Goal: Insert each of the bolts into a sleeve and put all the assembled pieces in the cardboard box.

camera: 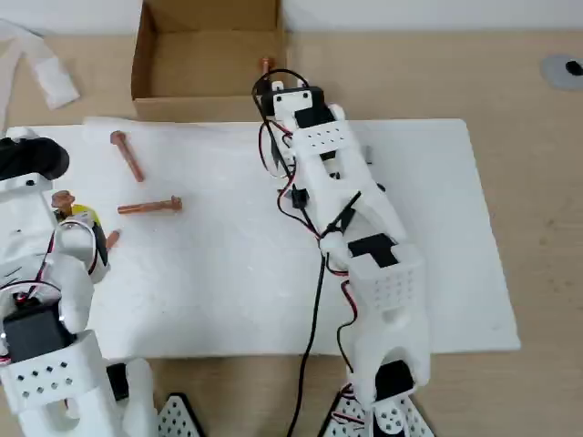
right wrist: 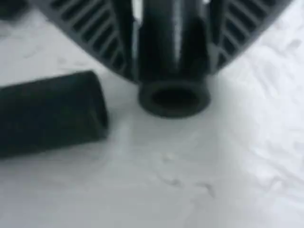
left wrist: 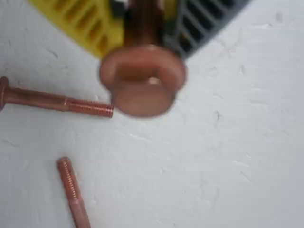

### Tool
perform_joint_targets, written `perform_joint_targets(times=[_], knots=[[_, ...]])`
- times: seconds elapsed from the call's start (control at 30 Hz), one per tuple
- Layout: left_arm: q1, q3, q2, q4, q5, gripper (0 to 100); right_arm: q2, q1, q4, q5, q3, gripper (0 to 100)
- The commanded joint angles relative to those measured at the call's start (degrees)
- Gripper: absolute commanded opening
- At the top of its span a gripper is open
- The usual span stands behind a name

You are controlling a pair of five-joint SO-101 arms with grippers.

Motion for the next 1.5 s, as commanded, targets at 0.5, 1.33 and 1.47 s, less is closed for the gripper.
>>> perform_joint_targets(times=[0.5,1.33,1.47], knots=[[0.53,-8.62,-1.01,-1.49,11.52,1,-10.68,-5.14,17.85,0.18,-19.47,1.2],[13.45,-1.67,-23.52,-1.58,14.07,1,-79.96,-12.26,13.1,0.18,34.15,1.2],[13.36,6.33,-30.99,-8.0,13.98,1,-89.98,-12.18,2.73,0.62,51.47,1.2]])
